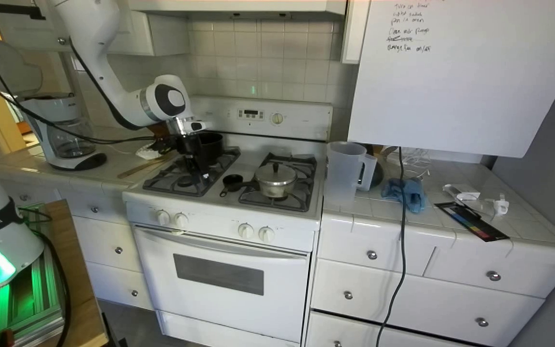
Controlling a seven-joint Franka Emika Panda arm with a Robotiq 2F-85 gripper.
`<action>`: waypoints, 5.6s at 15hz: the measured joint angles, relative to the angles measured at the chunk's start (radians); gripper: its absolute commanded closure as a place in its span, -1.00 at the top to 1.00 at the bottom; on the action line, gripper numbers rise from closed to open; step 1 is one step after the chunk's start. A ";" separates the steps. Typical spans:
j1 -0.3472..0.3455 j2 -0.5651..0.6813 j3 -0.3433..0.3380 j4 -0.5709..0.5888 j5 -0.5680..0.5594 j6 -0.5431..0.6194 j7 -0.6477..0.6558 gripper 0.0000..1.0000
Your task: Pick up the black cup from the stove and put it in the pot
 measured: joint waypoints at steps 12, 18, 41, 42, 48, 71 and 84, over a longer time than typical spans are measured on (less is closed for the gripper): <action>0.015 0.128 0.020 0.111 -0.094 -0.023 0.026 1.00; 0.022 0.158 0.011 0.129 -0.170 -0.024 0.070 1.00; 0.057 0.406 0.066 0.409 -0.310 -0.262 0.281 0.26; 0.056 0.408 0.066 0.414 -0.310 -0.262 0.281 0.12; 0.053 0.420 0.066 0.429 -0.310 -0.262 0.281 -0.74; 0.097 0.186 0.226 0.263 -0.633 -0.225 0.565 -0.97; 0.070 0.126 0.269 0.215 -0.663 -0.258 0.574 -0.97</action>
